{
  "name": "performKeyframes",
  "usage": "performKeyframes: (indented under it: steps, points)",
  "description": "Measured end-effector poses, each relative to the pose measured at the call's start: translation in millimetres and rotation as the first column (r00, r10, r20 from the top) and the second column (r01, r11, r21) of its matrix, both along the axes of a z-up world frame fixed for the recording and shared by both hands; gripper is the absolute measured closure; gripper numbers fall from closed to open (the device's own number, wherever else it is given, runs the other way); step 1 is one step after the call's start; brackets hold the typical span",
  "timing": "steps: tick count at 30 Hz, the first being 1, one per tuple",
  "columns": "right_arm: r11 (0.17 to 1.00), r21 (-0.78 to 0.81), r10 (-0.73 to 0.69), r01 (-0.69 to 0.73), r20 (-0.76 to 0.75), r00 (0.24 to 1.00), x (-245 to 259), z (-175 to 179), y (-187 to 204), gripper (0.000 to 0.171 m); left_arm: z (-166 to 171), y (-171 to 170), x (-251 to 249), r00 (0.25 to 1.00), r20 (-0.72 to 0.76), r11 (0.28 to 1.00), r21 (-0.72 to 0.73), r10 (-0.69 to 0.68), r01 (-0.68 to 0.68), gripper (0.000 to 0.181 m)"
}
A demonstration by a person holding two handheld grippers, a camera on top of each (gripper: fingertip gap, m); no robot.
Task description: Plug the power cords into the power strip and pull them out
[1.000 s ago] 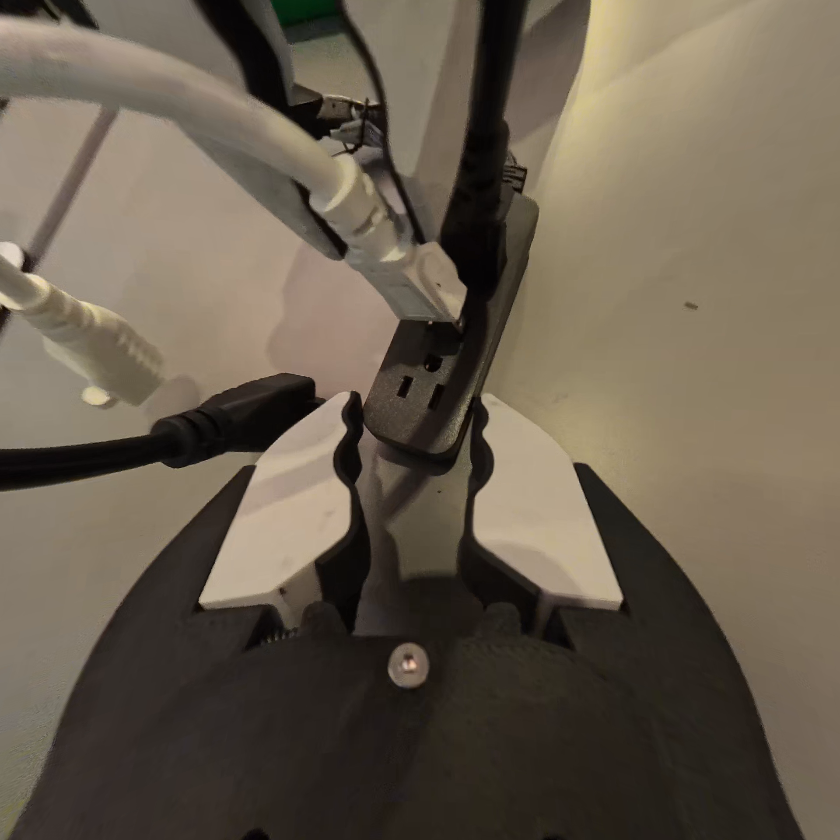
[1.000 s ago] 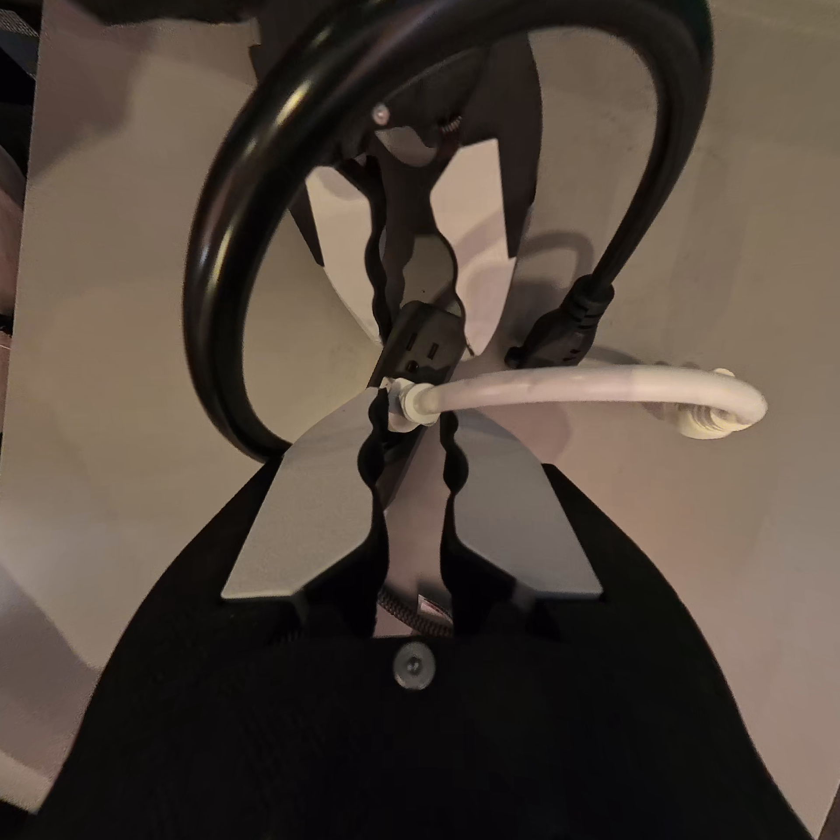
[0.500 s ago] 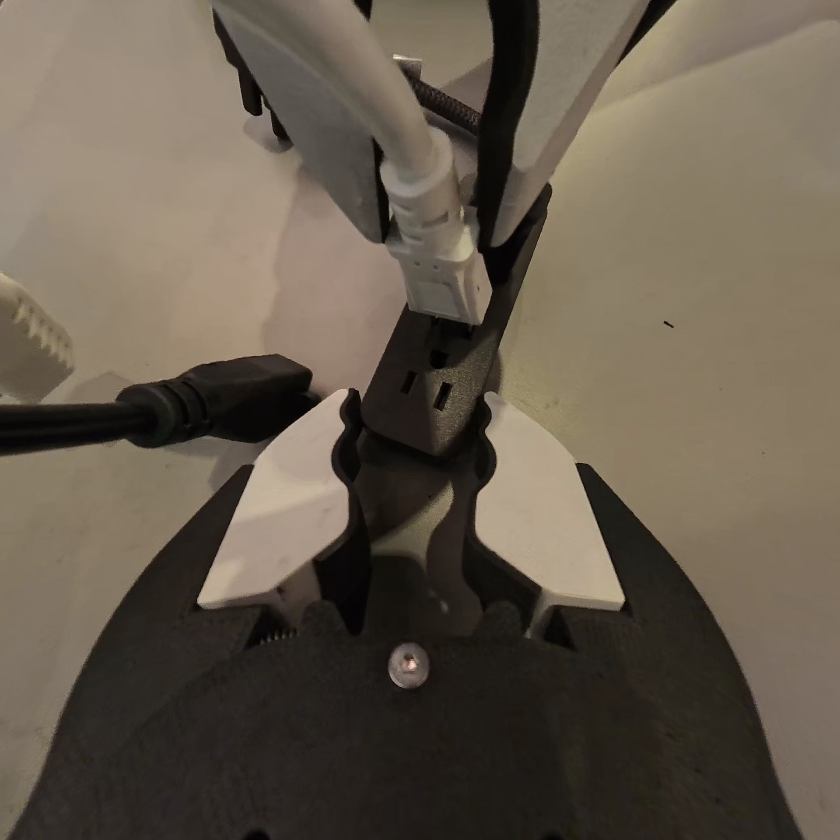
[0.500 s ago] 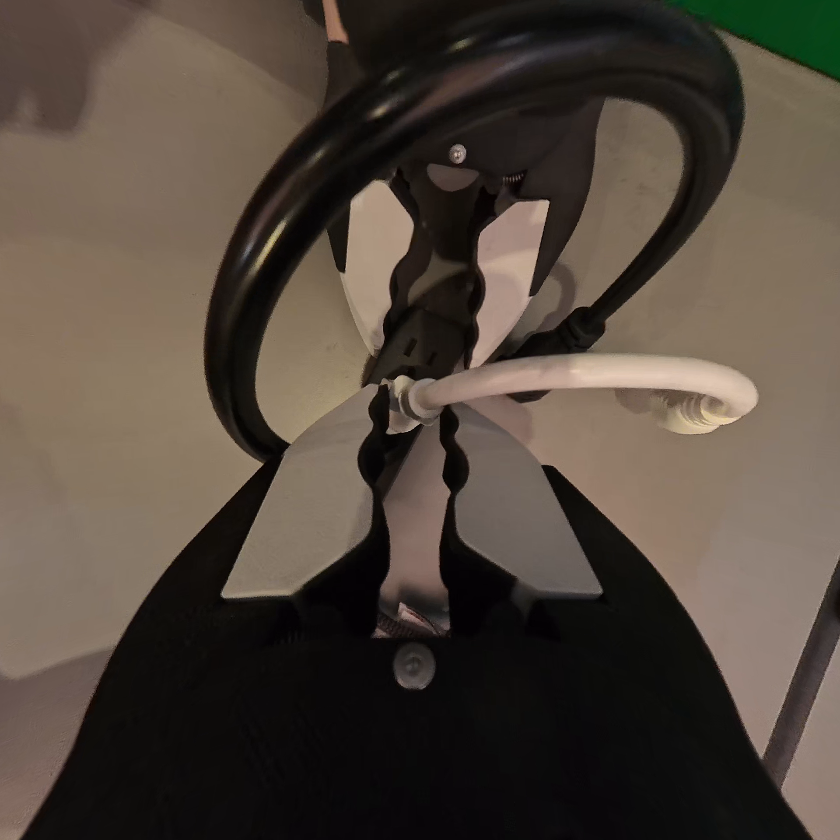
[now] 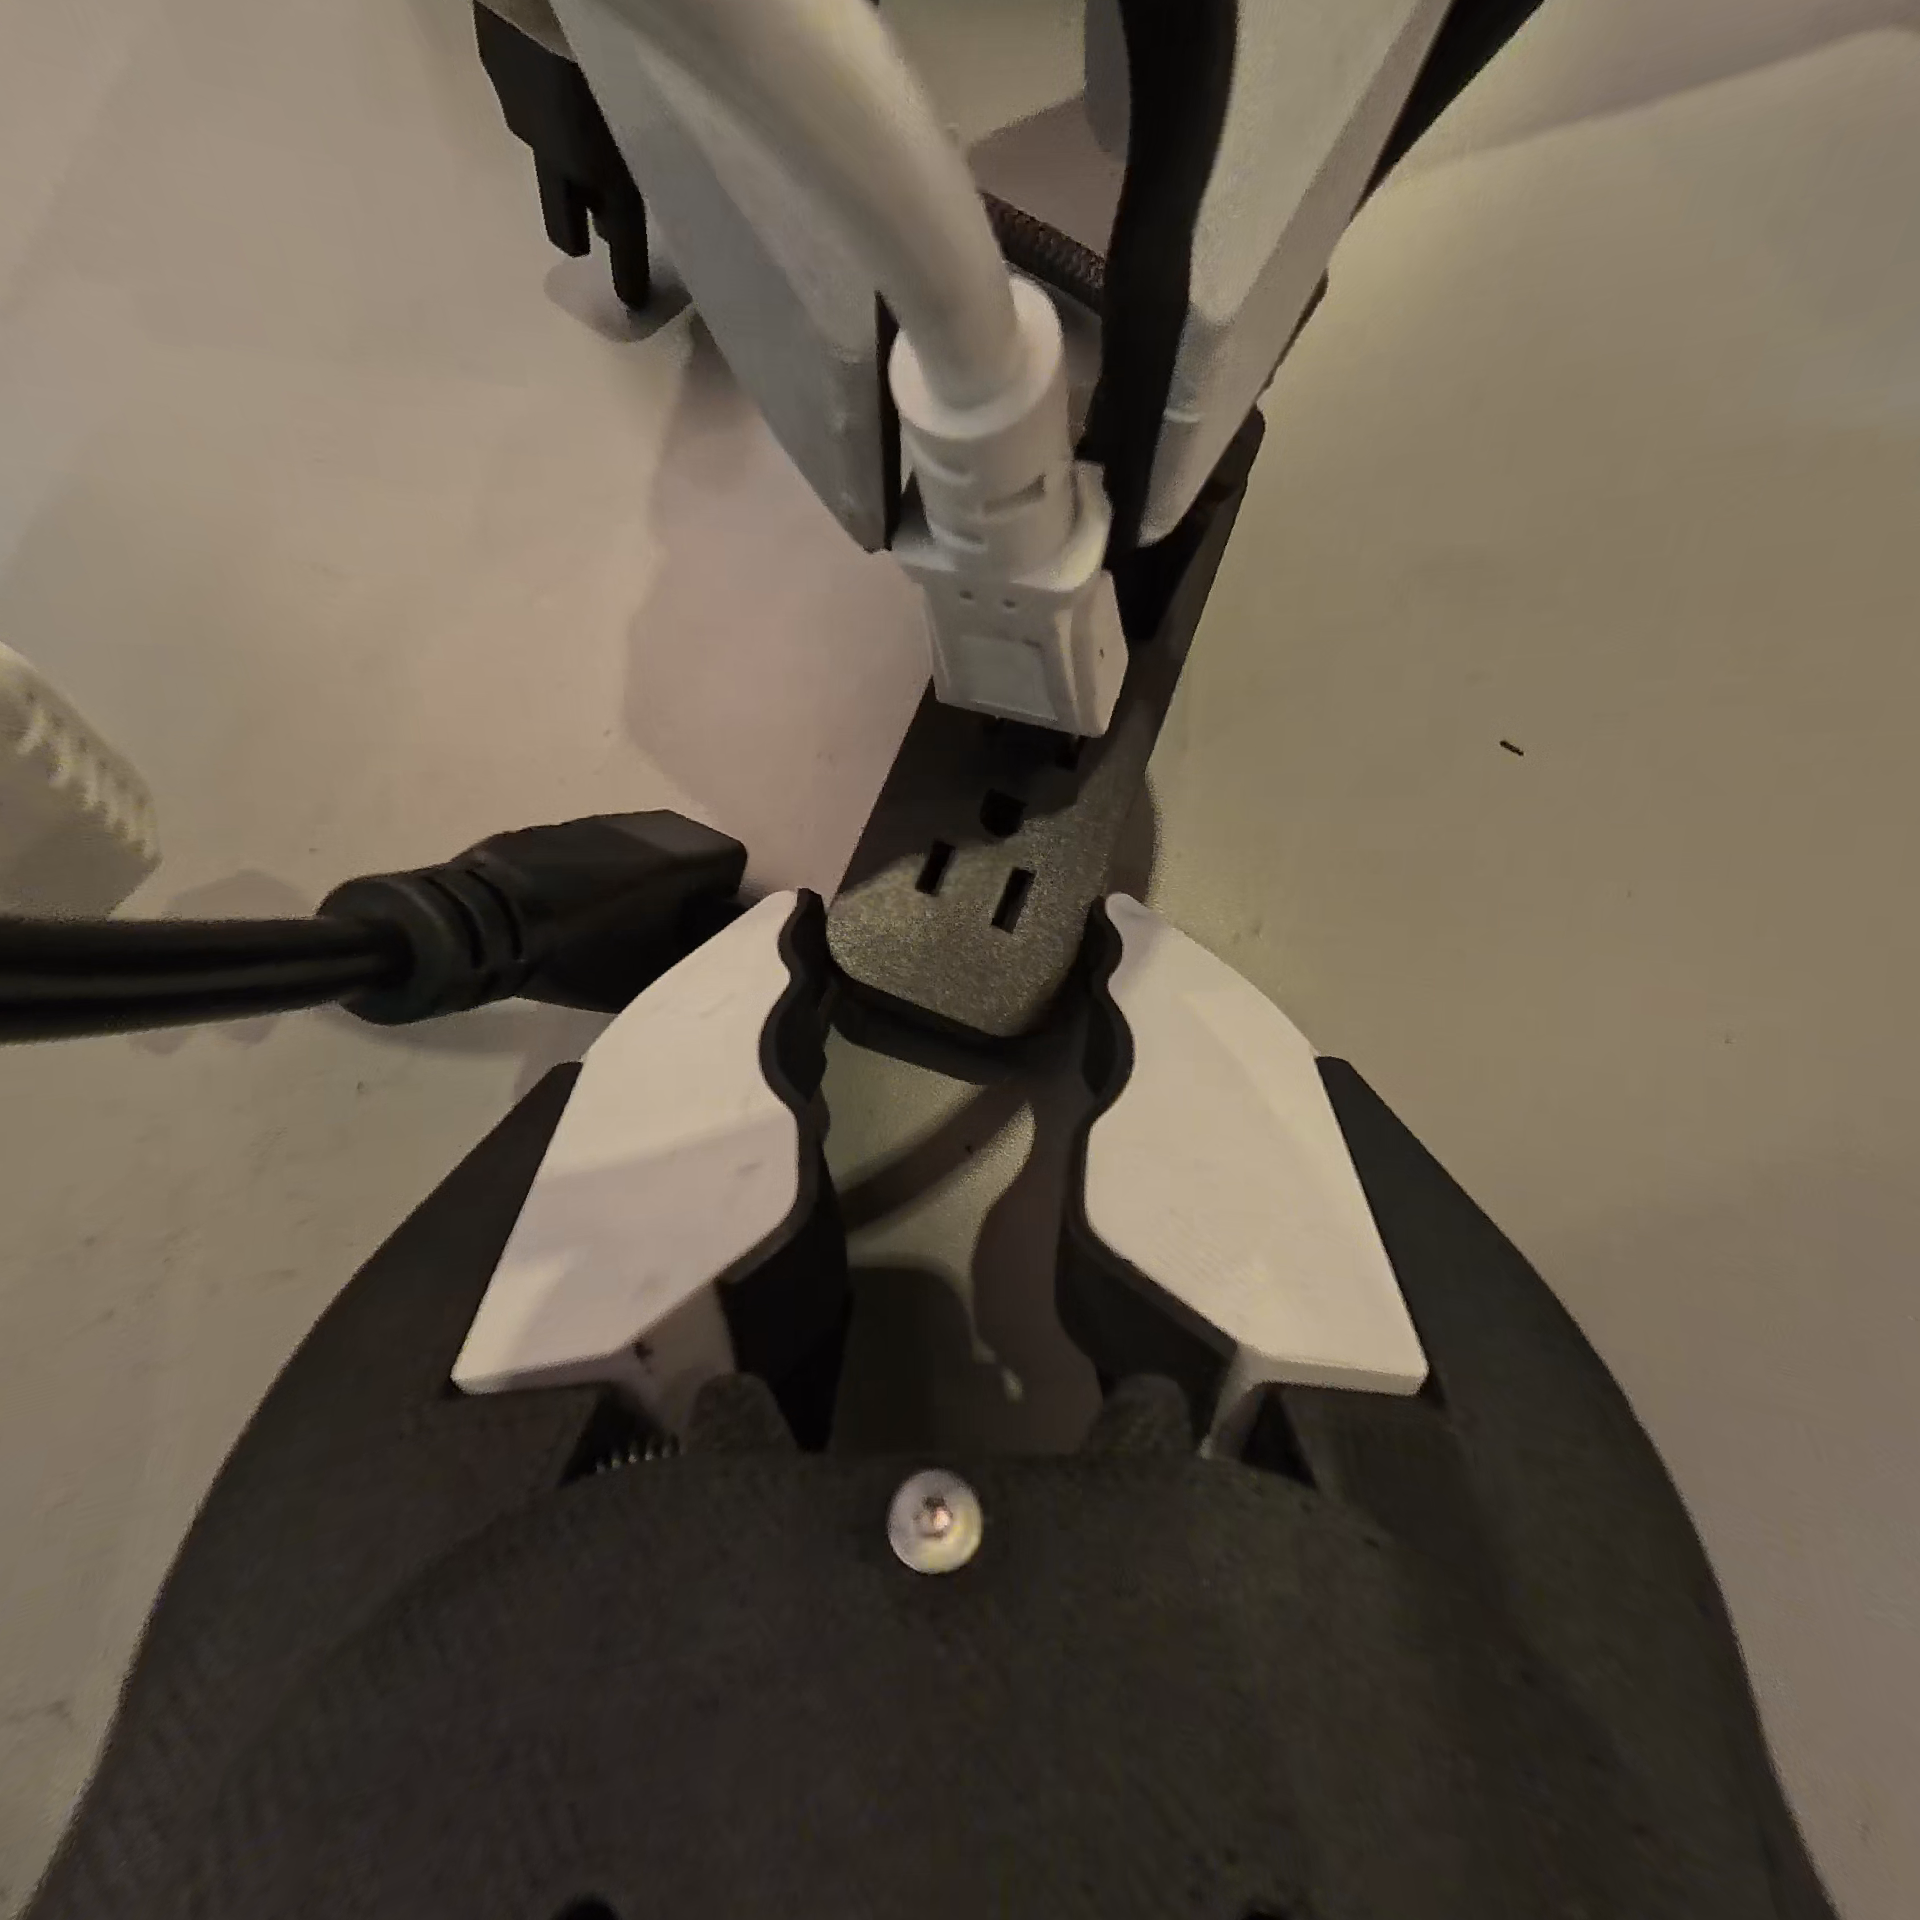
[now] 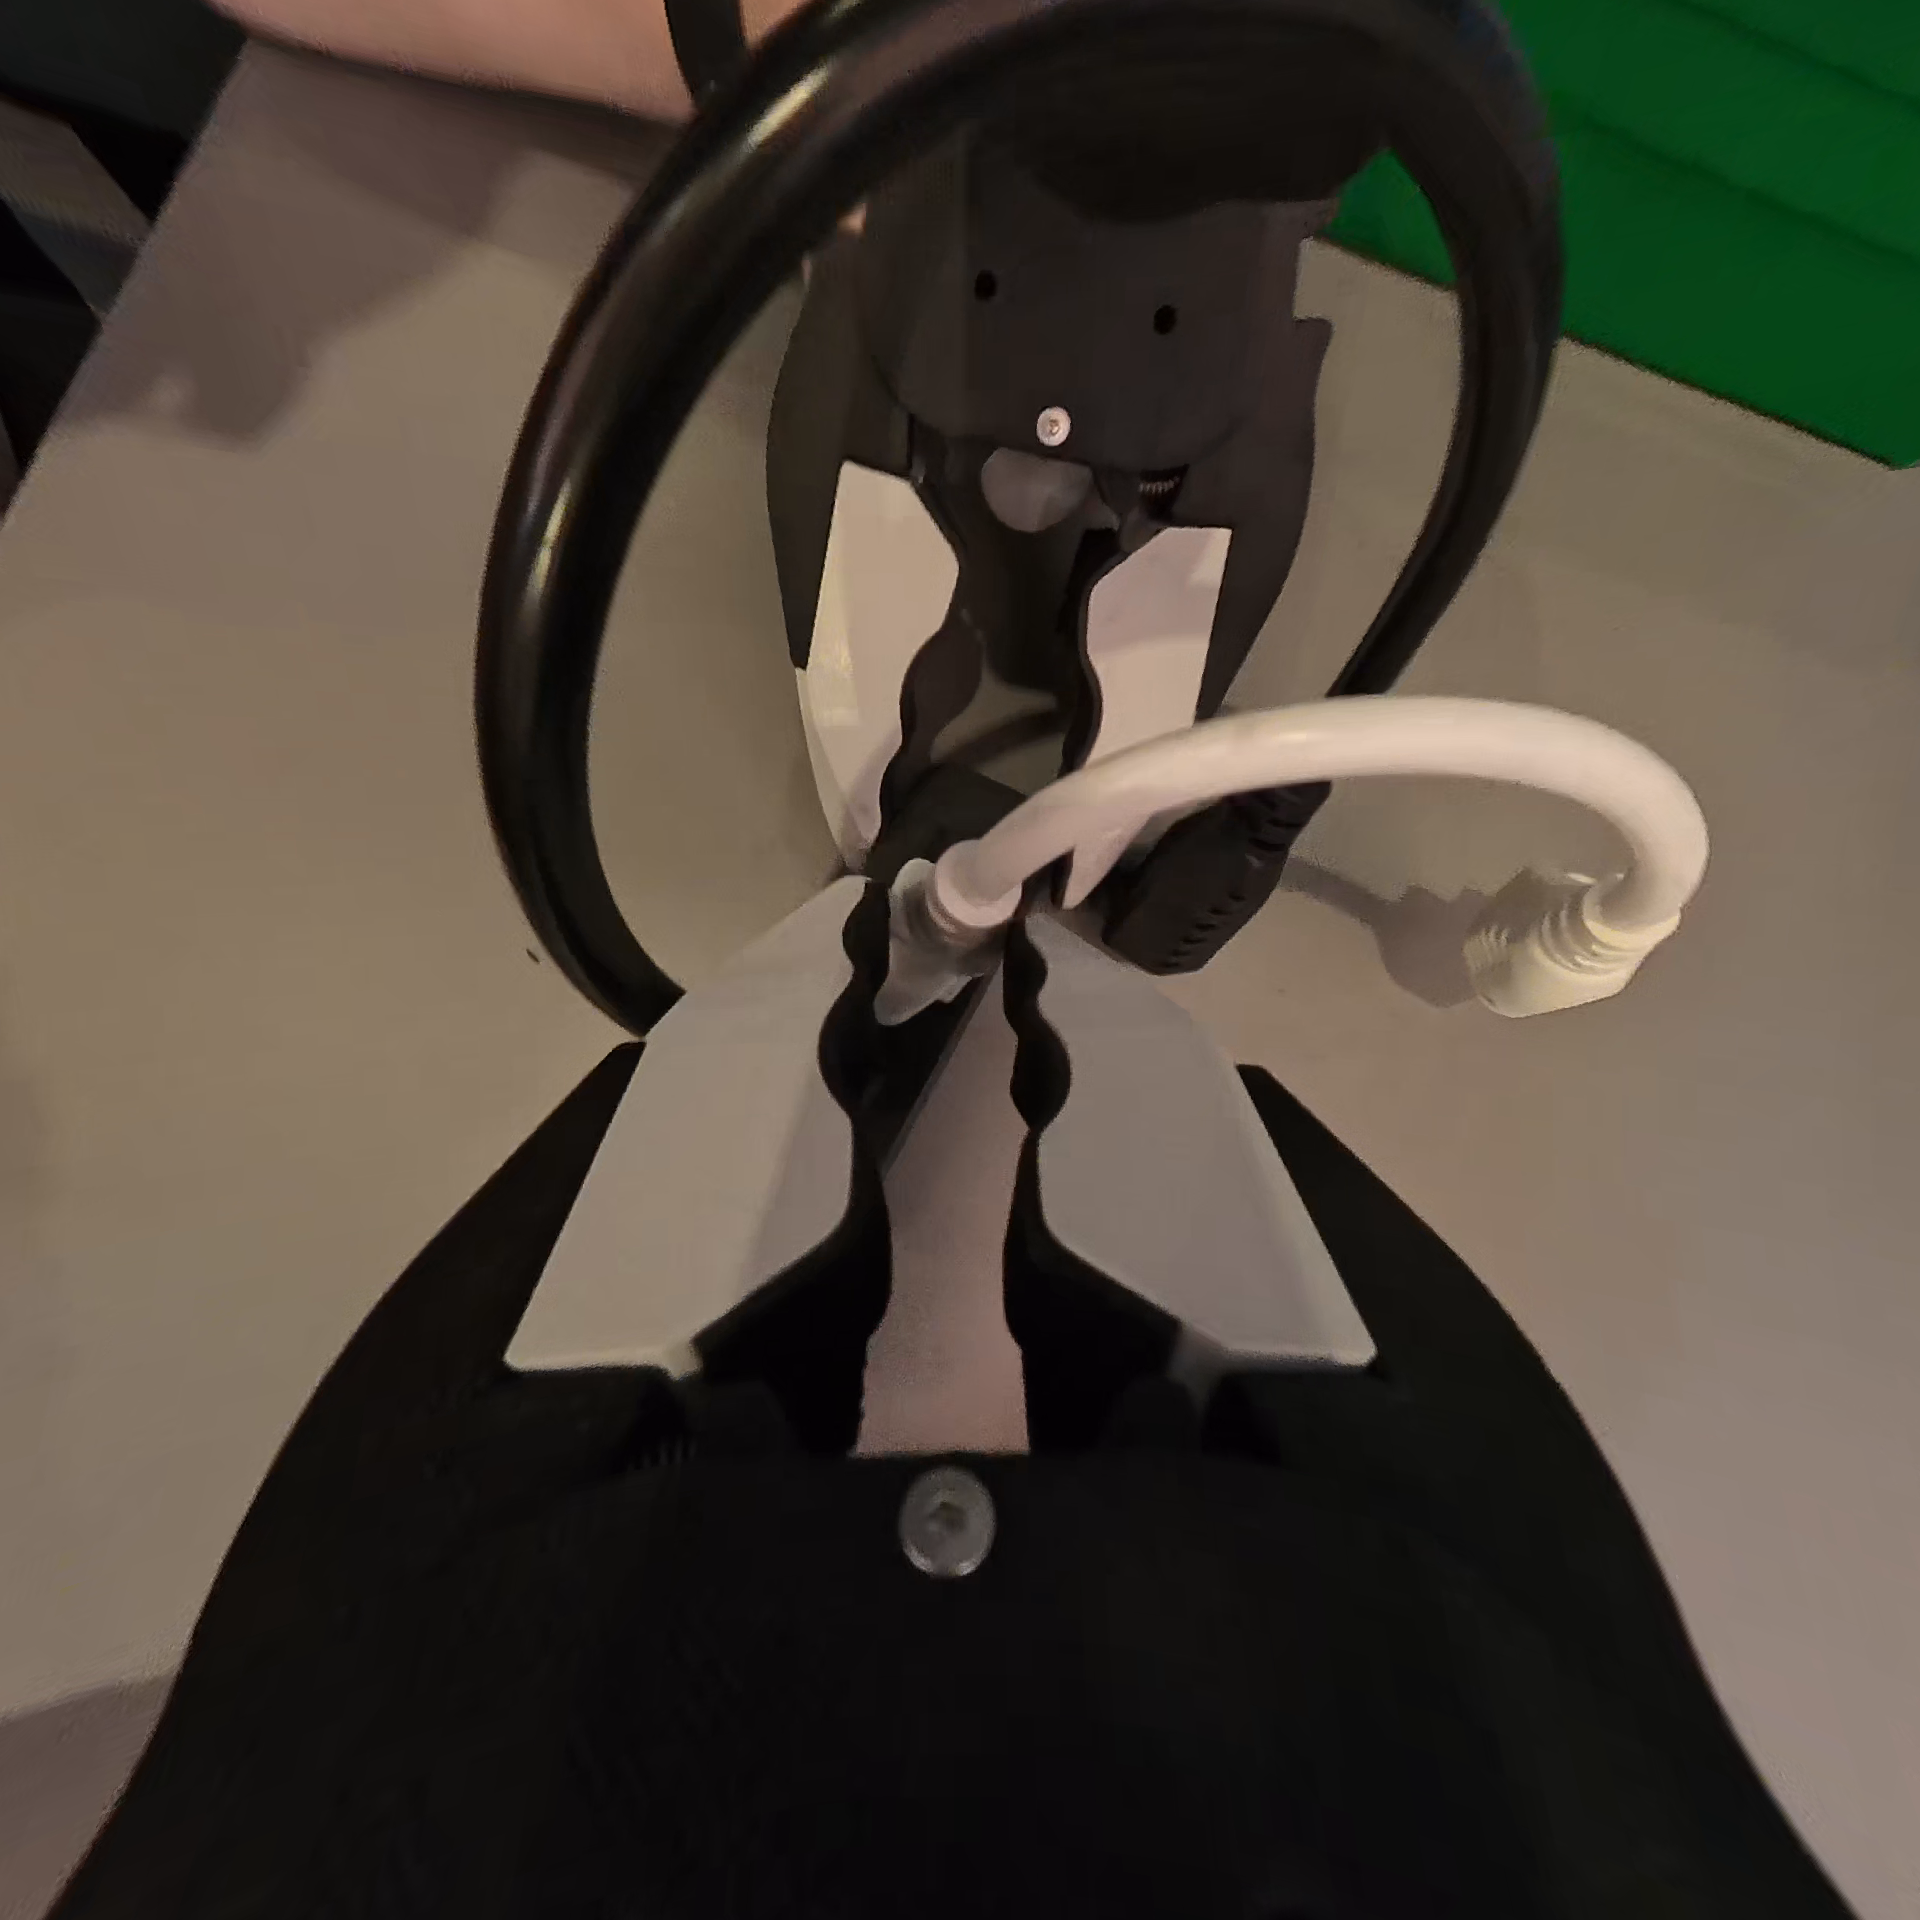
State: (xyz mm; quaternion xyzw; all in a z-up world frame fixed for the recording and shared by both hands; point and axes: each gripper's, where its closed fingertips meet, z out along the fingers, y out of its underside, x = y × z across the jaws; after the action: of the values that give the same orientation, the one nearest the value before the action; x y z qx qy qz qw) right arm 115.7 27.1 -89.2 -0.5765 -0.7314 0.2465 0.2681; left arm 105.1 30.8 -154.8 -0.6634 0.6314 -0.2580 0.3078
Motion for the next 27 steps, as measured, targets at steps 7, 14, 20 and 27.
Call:
performKeyframes:
  steps: [7, 14, 20, 27]
  points:
    - [0.999, -0.034, -0.033, 0.03, -0.105, 0.994, 3, 1, -1, 0.147, 1, -5, -1, 1.0, 0.004, 1.0, -0.001, 0.0, 0.0, 0.137]
    - [0.999, 0.018, -0.032, 0.034, -0.098, 0.995, 7, 2, 0, 0.147, 69, -5, 20, 0.934, 0.354, 0.999, -0.013, 0.053, -0.051, 0.135]
    - [0.998, 0.061, -0.012, 0.016, -0.075, 0.997, 7, 2, -1, 0.148, 100, -6, 33, 0.854, 0.514, 0.997, -0.055, 0.075, -0.055, 0.157]
    - [0.999, 0.043, -0.014, 0.016, -0.045, 0.999, 9, 2, -1, 0.147, 101, 2, 38, 0.855, 0.512, 0.997, -0.049, 0.08, -0.064, 0.168]
